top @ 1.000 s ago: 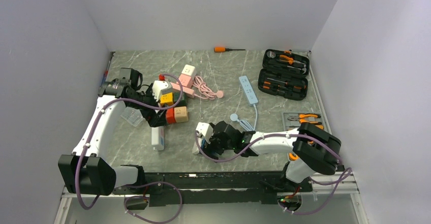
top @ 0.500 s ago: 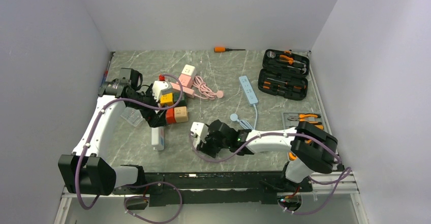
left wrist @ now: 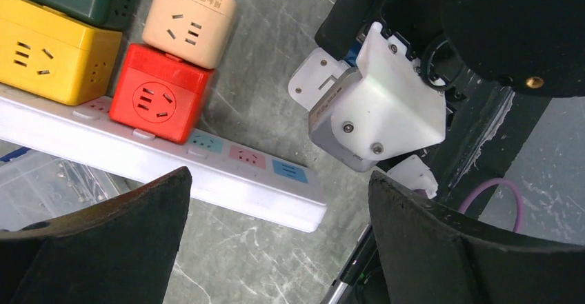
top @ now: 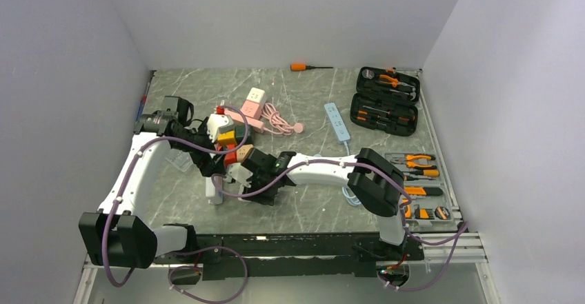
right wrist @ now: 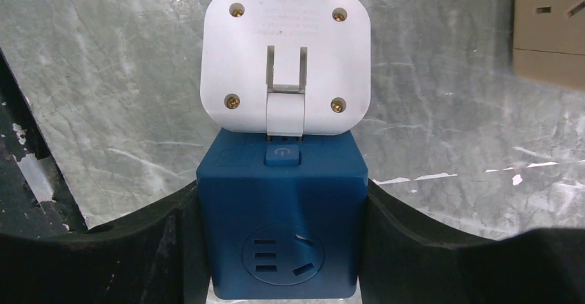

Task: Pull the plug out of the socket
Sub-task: Remove the plug from the socket.

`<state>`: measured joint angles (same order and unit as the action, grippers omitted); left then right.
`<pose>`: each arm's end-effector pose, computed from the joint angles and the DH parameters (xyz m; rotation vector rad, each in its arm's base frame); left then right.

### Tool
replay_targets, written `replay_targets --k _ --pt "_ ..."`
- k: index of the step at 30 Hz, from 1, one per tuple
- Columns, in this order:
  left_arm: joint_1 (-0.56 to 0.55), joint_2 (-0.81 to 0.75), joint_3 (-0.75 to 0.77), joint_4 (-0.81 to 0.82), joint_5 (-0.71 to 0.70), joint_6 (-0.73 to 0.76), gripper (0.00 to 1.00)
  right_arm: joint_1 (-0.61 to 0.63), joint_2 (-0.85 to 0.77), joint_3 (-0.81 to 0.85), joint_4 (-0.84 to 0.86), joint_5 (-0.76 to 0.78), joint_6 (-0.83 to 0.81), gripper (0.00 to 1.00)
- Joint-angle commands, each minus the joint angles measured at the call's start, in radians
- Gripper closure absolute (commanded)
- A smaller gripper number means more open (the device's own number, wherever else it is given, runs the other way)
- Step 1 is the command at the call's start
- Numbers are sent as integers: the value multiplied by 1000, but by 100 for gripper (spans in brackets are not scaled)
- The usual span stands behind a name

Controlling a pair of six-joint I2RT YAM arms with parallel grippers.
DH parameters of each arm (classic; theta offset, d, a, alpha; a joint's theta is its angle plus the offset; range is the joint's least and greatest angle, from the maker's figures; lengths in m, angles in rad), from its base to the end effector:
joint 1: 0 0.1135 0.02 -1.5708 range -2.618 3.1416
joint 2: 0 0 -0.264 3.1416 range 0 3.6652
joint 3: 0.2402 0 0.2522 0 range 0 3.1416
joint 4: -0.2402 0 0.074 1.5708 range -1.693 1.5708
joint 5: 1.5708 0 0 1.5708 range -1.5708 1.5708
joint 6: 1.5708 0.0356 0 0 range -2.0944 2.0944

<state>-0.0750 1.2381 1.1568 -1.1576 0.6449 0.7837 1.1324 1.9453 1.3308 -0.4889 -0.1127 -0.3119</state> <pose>0.2140 -0.0375 0.3061 1.1865 2.2501 -0.6483 0.1664 0.3644 0.1693 -1.8317 2.0239 0.4003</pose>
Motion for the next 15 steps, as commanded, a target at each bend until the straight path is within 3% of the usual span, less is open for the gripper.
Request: replay_targets --k 1,3,5,7,11,12,15 --pt "12 -30 -4 -15 11 53 1 27 58 -47 -198 32 -24 100" --pt "15 -27 -2 -17 17 58 1 31 46 -74 -180 49 -13 100" --pt "17 -21 2 -16 27 56 1 35 26 -102 -146 60 -4 87" --pt "17 -13 9 -17 33 52 1 40 7 -124 -113 72 9 59" --pt "17 -10 21 -29 38 55 1 56 -61 -227 26 106 50 17" --pt "17 -13 24 -33 41 59 0 58 -81 -256 73 109 60 10" --pt "17 -18 32 -45 48 66 1 59 -139 -334 203 96 79 5"
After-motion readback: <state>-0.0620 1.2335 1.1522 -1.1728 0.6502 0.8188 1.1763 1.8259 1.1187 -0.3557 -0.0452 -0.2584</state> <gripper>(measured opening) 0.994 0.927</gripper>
